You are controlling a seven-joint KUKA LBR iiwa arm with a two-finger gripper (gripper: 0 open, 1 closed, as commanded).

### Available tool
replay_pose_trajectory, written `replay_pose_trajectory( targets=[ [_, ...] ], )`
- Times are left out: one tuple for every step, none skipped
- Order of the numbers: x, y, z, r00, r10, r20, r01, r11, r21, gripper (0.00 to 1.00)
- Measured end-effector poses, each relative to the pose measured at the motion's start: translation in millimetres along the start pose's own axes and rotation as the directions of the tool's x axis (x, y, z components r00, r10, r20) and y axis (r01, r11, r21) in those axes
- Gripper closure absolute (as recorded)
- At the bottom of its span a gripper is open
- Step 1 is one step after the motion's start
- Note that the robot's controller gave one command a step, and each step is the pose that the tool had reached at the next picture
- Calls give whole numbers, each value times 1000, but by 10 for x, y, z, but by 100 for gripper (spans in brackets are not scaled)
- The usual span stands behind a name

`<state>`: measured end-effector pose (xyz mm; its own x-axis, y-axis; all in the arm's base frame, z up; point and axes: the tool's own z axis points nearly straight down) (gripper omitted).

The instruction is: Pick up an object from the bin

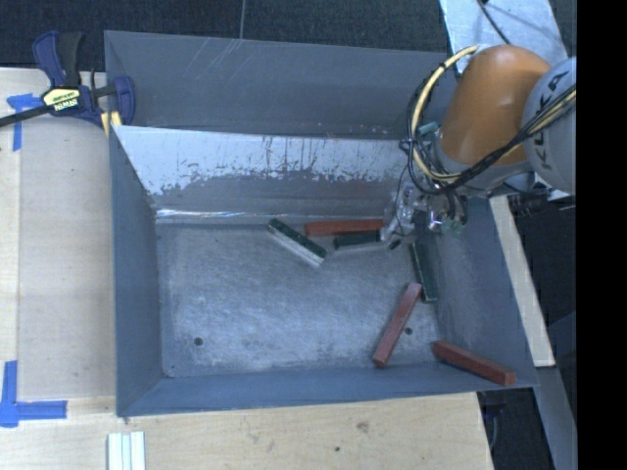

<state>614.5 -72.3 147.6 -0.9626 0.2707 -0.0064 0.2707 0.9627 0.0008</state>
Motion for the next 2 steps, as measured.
replay_pose_trajectory(
  targets=[
    [4,-1,2,1000,0,-1,0,1000,0,0],
    [-48,204,793,989,-147,-15,147,989,2,0]
  ],
)
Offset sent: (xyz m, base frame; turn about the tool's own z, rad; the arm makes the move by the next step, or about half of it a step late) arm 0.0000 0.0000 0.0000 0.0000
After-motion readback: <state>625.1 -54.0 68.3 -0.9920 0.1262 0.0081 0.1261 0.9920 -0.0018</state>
